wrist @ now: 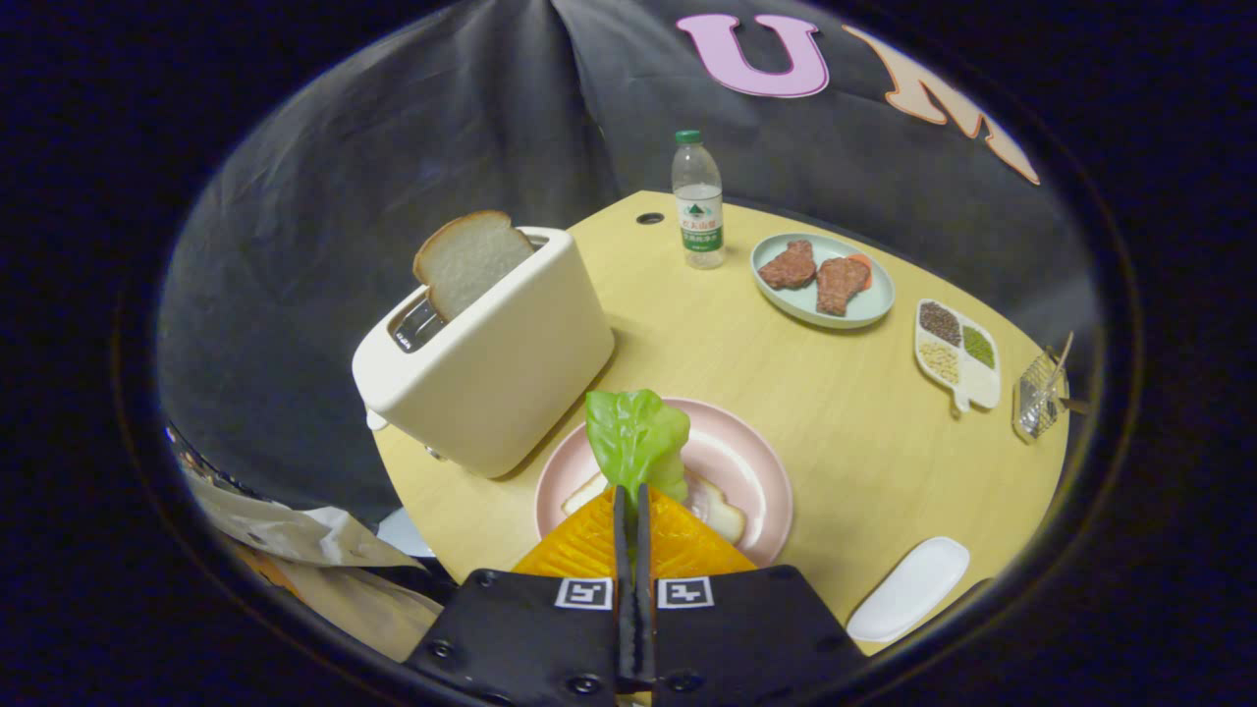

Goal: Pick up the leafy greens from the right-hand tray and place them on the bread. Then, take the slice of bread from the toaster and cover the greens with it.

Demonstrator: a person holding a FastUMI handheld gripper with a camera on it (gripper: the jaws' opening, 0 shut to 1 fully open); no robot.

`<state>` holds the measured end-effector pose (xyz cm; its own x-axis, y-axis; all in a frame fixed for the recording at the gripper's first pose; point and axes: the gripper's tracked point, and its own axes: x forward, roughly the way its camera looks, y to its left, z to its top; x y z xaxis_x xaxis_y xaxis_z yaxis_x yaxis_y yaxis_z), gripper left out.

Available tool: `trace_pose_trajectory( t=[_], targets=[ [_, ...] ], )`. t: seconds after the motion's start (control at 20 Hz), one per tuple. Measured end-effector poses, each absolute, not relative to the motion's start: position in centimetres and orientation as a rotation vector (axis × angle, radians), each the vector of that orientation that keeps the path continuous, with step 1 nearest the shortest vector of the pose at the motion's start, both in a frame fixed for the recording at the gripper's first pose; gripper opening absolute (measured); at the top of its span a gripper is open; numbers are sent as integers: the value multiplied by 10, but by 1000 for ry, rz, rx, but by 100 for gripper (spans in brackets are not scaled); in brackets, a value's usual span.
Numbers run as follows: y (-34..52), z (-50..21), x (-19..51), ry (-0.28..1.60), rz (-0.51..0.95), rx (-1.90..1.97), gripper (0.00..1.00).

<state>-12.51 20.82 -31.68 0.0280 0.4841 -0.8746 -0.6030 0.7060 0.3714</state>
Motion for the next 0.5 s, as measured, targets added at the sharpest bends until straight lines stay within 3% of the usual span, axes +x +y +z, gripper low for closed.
trace_pose_trajectory(
  t=[0.5],
  targets=[
    [196,-377,-125,1362,765,-278,3]
  ],
)
